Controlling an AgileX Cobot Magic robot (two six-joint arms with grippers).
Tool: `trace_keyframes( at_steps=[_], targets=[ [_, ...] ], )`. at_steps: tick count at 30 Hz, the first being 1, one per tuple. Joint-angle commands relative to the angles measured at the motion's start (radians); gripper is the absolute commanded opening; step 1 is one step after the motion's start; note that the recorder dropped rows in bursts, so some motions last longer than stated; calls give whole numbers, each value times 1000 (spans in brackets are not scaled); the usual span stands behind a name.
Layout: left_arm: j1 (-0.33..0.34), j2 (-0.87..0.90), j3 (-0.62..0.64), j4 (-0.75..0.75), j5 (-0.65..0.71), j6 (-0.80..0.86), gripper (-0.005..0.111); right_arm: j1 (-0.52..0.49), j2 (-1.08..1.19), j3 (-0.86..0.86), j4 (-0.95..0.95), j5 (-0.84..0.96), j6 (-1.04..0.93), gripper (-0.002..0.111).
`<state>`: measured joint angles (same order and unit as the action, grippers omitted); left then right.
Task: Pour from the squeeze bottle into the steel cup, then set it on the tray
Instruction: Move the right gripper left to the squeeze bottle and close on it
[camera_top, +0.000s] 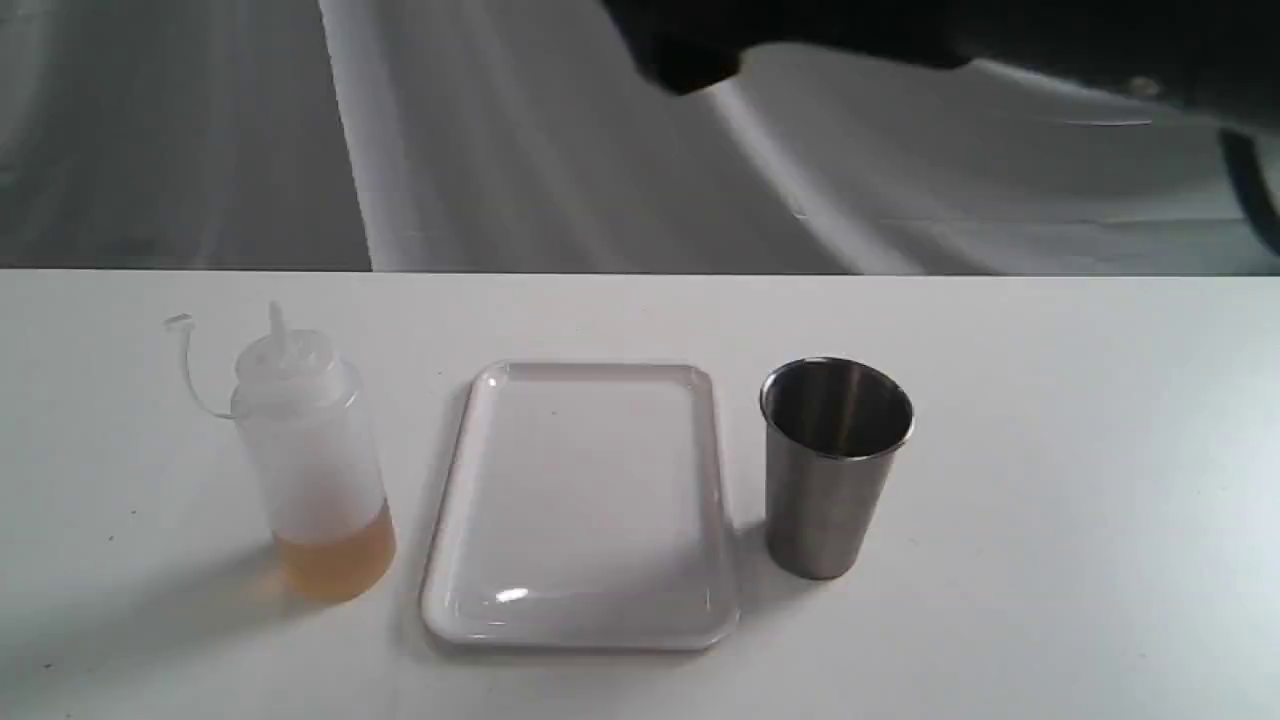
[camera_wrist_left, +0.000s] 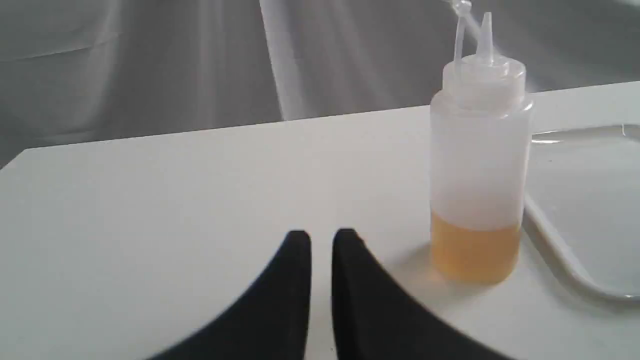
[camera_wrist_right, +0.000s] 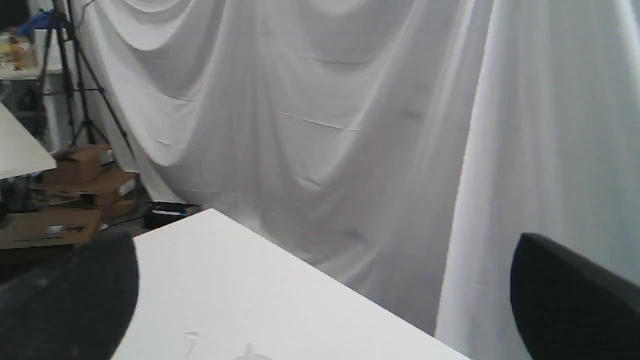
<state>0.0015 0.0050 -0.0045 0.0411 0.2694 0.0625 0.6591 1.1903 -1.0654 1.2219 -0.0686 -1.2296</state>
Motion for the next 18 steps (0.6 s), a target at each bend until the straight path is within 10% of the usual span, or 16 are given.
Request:
trace_keyframes(
  at_steps=[1, 18],
  targets=[
    [-1, -5, 4, 2, -7, -2, 8, 63, 60, 6, -78, -158, 39, 105],
    [-1, -5, 4, 2, -7, -2, 8, 228, 284, 161, -722, -355, 657, 105]
  ],
)
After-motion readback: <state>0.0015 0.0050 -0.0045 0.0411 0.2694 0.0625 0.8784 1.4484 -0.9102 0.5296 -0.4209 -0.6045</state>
